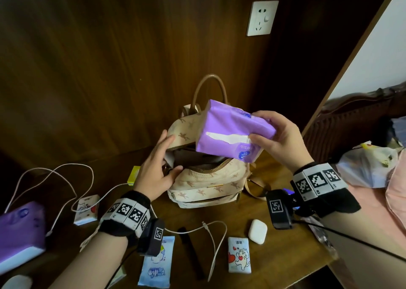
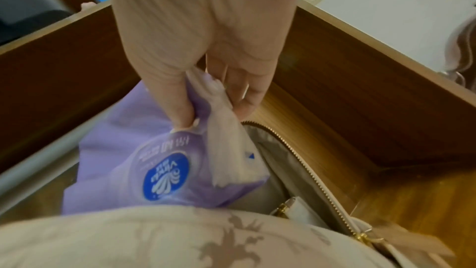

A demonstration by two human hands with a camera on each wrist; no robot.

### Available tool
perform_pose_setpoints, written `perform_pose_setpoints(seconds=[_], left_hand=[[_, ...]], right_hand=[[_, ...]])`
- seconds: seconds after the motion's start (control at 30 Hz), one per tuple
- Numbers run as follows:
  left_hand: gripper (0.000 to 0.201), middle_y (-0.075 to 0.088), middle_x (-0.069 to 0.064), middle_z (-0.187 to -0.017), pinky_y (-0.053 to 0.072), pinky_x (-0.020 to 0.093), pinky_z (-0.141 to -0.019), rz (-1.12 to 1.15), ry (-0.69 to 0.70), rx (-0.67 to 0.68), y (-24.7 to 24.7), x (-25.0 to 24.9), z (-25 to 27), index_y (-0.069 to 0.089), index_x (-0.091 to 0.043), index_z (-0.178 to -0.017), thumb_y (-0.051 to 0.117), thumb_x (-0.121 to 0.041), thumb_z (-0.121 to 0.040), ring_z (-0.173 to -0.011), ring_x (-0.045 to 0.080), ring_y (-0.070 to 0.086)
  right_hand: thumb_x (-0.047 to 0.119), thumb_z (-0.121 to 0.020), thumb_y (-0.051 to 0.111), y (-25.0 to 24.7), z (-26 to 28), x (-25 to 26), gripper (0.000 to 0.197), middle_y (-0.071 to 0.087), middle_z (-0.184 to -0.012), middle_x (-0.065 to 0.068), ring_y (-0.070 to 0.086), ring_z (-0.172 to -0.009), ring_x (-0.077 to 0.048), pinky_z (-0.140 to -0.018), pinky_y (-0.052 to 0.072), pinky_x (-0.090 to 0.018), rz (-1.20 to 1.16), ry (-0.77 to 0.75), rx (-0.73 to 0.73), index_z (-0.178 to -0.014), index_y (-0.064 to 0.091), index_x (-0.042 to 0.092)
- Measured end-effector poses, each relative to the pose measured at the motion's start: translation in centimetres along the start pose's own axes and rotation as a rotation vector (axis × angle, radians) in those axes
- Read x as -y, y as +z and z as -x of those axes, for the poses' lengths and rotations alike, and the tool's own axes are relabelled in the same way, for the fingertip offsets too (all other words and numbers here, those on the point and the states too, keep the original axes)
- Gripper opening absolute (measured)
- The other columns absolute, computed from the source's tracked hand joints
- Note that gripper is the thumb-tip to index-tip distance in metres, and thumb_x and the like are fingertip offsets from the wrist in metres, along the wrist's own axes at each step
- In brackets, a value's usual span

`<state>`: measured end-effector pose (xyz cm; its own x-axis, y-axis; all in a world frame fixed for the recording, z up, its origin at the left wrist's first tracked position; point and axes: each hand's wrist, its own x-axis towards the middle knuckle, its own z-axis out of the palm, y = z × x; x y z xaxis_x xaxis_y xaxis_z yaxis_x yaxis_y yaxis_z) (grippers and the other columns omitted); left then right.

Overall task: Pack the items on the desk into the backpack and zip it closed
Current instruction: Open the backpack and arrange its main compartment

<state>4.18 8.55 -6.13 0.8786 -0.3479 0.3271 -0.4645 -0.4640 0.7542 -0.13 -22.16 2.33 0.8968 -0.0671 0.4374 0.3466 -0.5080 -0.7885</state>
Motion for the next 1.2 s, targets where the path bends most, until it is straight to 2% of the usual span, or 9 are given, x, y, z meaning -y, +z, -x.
perform_pose_setpoints(seconds=[0.17, 0.27, 0.37, 0.5, 0.6, 0.73, 0.87, 1.1, 1.2], left_hand=[[0.081, 0.008, -0.03, -0.155, 0.045, 0.038, -0.103, -0.006, 0.042, -0.001, 0.4, -0.5, 0.7, 0.028, -0.039, -0.145, 0.073, -0.017, -0.082, -0.138, 0.006, 0.031], [0.08, -0.003, -0.024, -0.157, 0.026, 0.03, -0.105, -0.194, 0.032, 0.049, 0.2, -1.1, 1.2, 0.02, -0.031, -0.15, 0.068, -0.025, -0.086, -0.137, 0.002, 0.023], [0.081, -0.003, -0.015, -0.16, 0.024, 0.034, -0.106, -0.251, 0.059, 0.076, -0.4, -1.0, 1.6, 0.016, -0.036, -0.151, 0.061, -0.038, -0.083, -0.143, 0.017, 0.019], [0.081, 0.009, -0.001, -0.158, 0.038, 0.04, -0.098, -0.374, 0.134, 0.091, -1.5, -1.2, 1.3, 0.023, -0.037, -0.148, 0.053, -0.055, -0.074, -0.129, 0.024, 0.035], [0.09, 0.004, 0.003, -0.158, 0.034, 0.046, -0.103, -0.458, 0.215, 0.153, -2.0, -1.8, 0.5, 0.027, -0.028, -0.148, 0.058, -0.056, -0.068, -0.139, 0.029, 0.021], [0.107, -0.025, -0.011, -0.156, 0.021, 0.04, -0.112, -0.426, 0.147, 0.332, -1.8, -1.4, 0.3, 0.001, -0.047, -0.149, 0.072, -0.052, -0.069, -0.147, 0.023, 0.0], [0.115, -0.005, -0.003, -0.158, 0.032, 0.044, -0.11, -0.377, -0.041, 0.427, -1.9, -1.5, 0.0, -0.016, -0.064, -0.136, 0.071, -0.059, -0.061, -0.143, 0.032, 0.019], [0.118, 0.004, -0.01, -0.15, 0.044, 0.049, -0.101, -0.333, -0.1, 0.429, -2.1, -1.6, -0.9, -0.012, -0.063, -0.139, 0.067, -0.067, -0.05, -0.138, 0.031, 0.028], [0.107, 0.009, -0.007, -0.151, 0.039, 0.052, -0.105, -0.408, 0.023, 0.302, -2.5, -2.4, -0.8, 0.013, -0.05, -0.145, 0.072, -0.057, -0.056, -0.137, 0.024, 0.026]], right_hand=[[0.016, -0.076, 0.07, 1.3, 1.0, 1.5, 0.035, 0.062, -0.109, -0.003, 0.058, -0.105, -0.016, -0.091, 0.047, -0.024, 0.227, -0.25, 0.108, -0.11, 0.065, 0.016], [0.017, -0.076, 0.074, 2.7, 1.6, 1.5, 0.036, 0.062, -0.109, 0.001, 0.058, -0.104, -0.016, -0.091, 0.049, -0.029, 0.266, -0.258, 0.196, -0.111, 0.066, 0.016], [0.011, -0.074, 0.077, 3.4, 2.1, 1.1, 0.039, 0.06, -0.108, 0.007, 0.058, -0.104, -0.014, -0.09, 0.051, -0.034, 0.284, -0.229, 0.21, -0.112, 0.066, 0.019], [0.016, -0.075, 0.075, 3.5, 2.6, 0.8, 0.04, 0.062, -0.108, 0.003, 0.059, -0.102, -0.017, -0.089, 0.051, -0.031, 0.293, -0.189, 0.251, -0.113, 0.066, 0.019], [0.018, -0.074, 0.075, 3.7, 2.9, 0.4, 0.042, 0.061, -0.108, 0.009, 0.059, -0.103, -0.013, -0.089, 0.047, -0.022, 0.261, -0.125, 0.277, -0.115, 0.065, 0.022], [0.016, -0.076, 0.076, 4.1, 3.4, 0.4, 0.044, 0.059, -0.107, 0.012, 0.057, -0.101, -0.01, -0.09, 0.048, -0.025, 0.282, 0.048, 0.312, -0.118, 0.063, 0.018], [0.02, -0.075, 0.077, 4.8, 3.7, 0.0, 0.058, 0.058, -0.125, -0.004, 0.053, -0.116, -0.02, -0.098, 0.043, -0.031, 0.335, 0.109, 0.26, -0.127, 0.053, 0.01], [0.021, -0.077, 0.075, 5.5, 4.0, 0.0, 0.05, 0.06, -0.117, -0.002, 0.055, -0.108, -0.018, -0.091, 0.044, -0.026, 0.333, 0.118, 0.171, -0.122, 0.055, 0.013], [0.02, -0.076, 0.075, 5.4, 4.1, -0.1, 0.048, 0.061, -0.116, -0.001, 0.055, -0.108, -0.017, -0.093, 0.047, -0.031, 0.288, 0.084, 0.151, -0.12, 0.057, 0.014]])
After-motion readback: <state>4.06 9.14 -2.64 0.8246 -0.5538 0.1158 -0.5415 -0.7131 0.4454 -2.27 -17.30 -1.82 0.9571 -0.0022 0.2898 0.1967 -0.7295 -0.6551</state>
